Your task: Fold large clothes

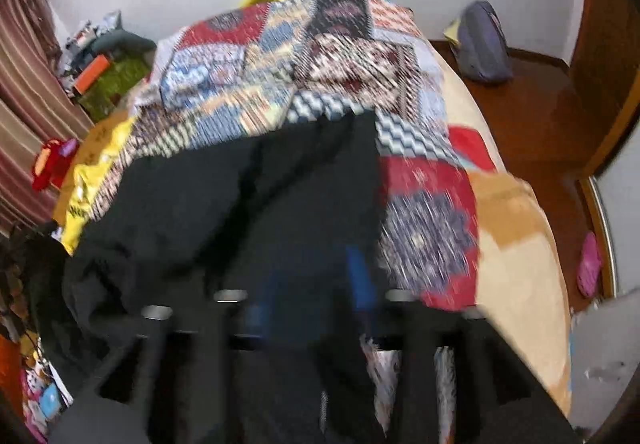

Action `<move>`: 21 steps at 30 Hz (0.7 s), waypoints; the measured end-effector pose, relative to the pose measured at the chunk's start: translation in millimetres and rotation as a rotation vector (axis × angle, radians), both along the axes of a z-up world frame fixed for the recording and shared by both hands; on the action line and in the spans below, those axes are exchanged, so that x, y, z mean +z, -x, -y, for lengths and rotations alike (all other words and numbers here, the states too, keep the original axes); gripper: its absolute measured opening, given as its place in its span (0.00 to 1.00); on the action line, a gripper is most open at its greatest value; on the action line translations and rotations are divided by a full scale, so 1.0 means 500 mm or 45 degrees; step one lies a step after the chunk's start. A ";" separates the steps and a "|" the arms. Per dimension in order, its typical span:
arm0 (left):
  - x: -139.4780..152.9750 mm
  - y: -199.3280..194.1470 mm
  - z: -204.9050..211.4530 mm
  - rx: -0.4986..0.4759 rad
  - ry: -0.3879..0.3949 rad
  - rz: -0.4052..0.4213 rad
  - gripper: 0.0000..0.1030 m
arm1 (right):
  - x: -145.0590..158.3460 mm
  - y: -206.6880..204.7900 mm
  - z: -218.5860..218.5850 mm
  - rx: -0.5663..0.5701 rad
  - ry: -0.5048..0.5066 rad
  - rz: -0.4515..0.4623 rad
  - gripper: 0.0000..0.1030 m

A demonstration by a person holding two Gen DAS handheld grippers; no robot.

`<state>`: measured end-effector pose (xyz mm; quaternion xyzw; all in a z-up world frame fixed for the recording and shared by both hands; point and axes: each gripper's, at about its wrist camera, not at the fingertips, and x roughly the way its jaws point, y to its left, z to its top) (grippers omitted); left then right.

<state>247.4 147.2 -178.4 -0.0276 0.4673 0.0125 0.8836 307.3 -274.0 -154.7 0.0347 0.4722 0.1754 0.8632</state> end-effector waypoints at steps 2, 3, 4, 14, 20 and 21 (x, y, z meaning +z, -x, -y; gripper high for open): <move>0.004 0.024 0.002 -0.012 -0.039 0.002 0.47 | -0.001 0.022 0.013 -0.024 0.006 0.011 0.64; 0.005 0.036 0.002 -0.011 -0.056 0.006 0.57 | -0.001 0.041 0.024 -0.033 0.004 0.011 0.65; 0.005 0.051 0.000 -0.012 -0.066 0.013 0.58 | -0.001 0.052 0.031 -0.040 0.001 0.003 0.68; -0.112 0.145 -0.054 0.031 0.149 -0.216 0.61 | -0.081 0.148 0.084 -0.126 -0.035 -0.139 0.73; -0.208 0.207 -0.083 0.102 0.167 -0.352 0.61 | -0.131 0.183 0.112 -0.196 -0.066 -0.231 0.73; -0.224 0.218 -0.089 0.120 0.194 -0.373 0.61 | -0.138 0.189 0.118 -0.206 -0.085 -0.245 0.73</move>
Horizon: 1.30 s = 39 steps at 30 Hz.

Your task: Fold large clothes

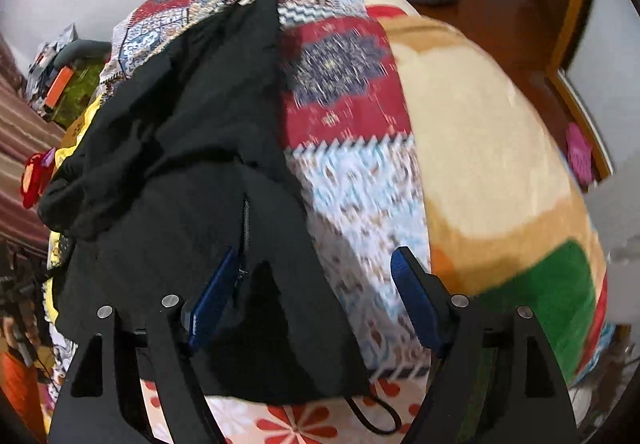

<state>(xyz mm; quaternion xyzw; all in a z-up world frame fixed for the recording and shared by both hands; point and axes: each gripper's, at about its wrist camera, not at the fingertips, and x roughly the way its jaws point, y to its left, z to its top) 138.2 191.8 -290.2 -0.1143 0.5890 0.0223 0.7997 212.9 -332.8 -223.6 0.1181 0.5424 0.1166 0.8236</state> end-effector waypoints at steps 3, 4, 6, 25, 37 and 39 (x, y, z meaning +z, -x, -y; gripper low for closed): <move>-0.021 0.029 -0.013 0.044 0.123 -0.010 0.61 | -0.016 0.012 0.011 -0.025 -0.077 -0.032 0.73; -0.024 0.038 -0.014 0.055 0.161 -0.007 0.61 | -0.025 0.019 0.013 -0.032 -0.084 -0.050 0.73; -0.022 0.049 -0.012 0.059 0.211 0.001 0.61 | -0.037 0.028 0.012 -0.051 -0.090 -0.055 0.73; 0.097 0.035 0.058 -0.016 0.294 0.145 0.13 | 0.053 0.025 -0.020 0.103 -0.230 0.047 0.09; 0.315 -0.207 0.079 -0.032 0.210 0.414 0.12 | 0.250 -0.169 -0.162 0.290 -0.083 0.380 0.07; 0.316 -0.261 0.056 0.002 0.190 0.421 0.12 | 0.251 -0.232 -0.177 0.284 -0.072 0.382 0.07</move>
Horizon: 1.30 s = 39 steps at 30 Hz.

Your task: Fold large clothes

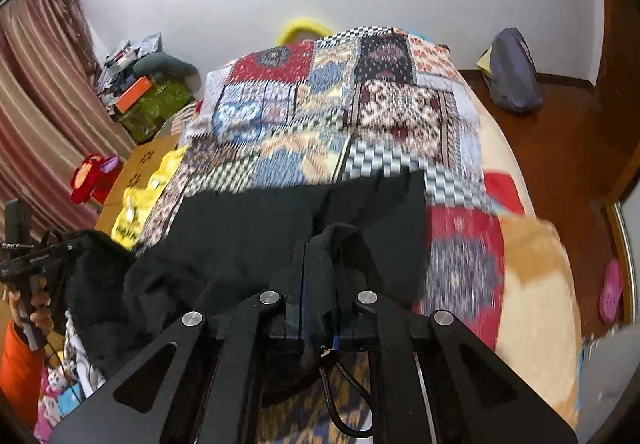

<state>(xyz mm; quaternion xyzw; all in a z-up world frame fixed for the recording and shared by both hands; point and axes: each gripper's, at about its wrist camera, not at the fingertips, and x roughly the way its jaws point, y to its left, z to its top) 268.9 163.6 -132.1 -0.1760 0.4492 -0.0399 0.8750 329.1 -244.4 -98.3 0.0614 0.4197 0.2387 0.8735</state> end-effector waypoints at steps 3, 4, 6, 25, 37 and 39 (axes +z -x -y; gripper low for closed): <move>-0.027 -0.068 -0.037 0.060 -0.002 -0.021 0.12 | -0.026 -0.081 -0.010 -0.022 0.018 -0.020 0.07; -0.042 -0.096 -0.053 0.083 0.004 -0.037 0.12 | -0.033 -0.103 -0.008 -0.031 0.019 -0.033 0.07; -0.079 -0.144 -0.075 0.120 -0.004 -0.081 0.12 | -0.077 -0.169 -0.017 -0.058 0.035 -0.079 0.07; -0.196 -0.269 -0.064 0.113 -0.327 -0.150 0.29 | -0.165 -0.268 0.029 -0.150 0.060 -0.312 0.20; 0.038 -0.081 0.016 0.018 -0.437 0.160 0.71 | -0.077 -0.203 0.029 -0.228 0.148 -0.196 0.30; 0.035 -0.061 0.059 -0.053 -0.430 0.149 0.72 | -0.076 -0.206 0.038 -0.253 0.114 -0.214 0.32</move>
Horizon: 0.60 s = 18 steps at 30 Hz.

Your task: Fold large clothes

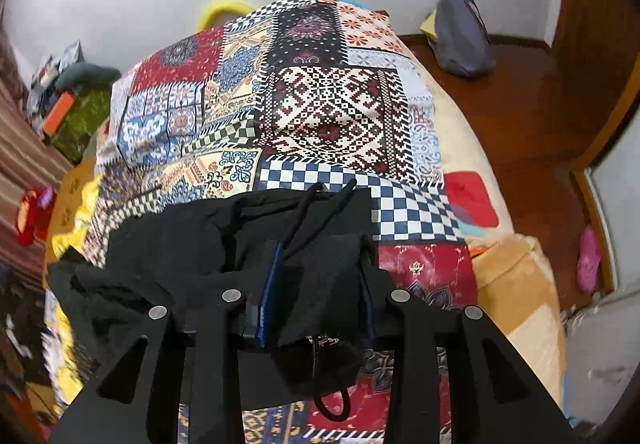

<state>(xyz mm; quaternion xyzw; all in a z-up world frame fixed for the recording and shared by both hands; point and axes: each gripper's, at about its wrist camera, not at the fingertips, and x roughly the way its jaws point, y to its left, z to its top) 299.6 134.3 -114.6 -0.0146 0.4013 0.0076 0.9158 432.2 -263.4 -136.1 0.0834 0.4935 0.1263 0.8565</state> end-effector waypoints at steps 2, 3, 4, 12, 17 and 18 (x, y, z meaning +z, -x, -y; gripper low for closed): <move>-0.021 0.006 0.042 -0.072 0.021 -0.049 0.72 | 0.010 0.005 0.003 -0.031 0.015 0.037 0.46; -0.035 0.005 0.062 -0.098 0.030 -0.070 0.72 | 0.018 0.009 0.003 -0.042 0.030 0.077 0.49; -0.055 0.000 0.087 -0.128 0.034 -0.098 0.72 | 0.025 0.015 0.002 -0.044 0.038 0.101 0.54; -0.194 -0.078 0.218 -0.134 -0.024 -0.220 0.72 | 0.070 0.099 -0.049 0.131 0.071 0.224 0.65; -0.197 -0.114 0.209 -0.095 0.014 -0.208 0.75 | 0.064 0.163 -0.135 0.324 0.024 0.321 0.78; -0.198 -0.126 0.201 -0.077 0.025 -0.206 0.77 | 0.055 0.167 -0.151 0.352 0.014 0.317 0.78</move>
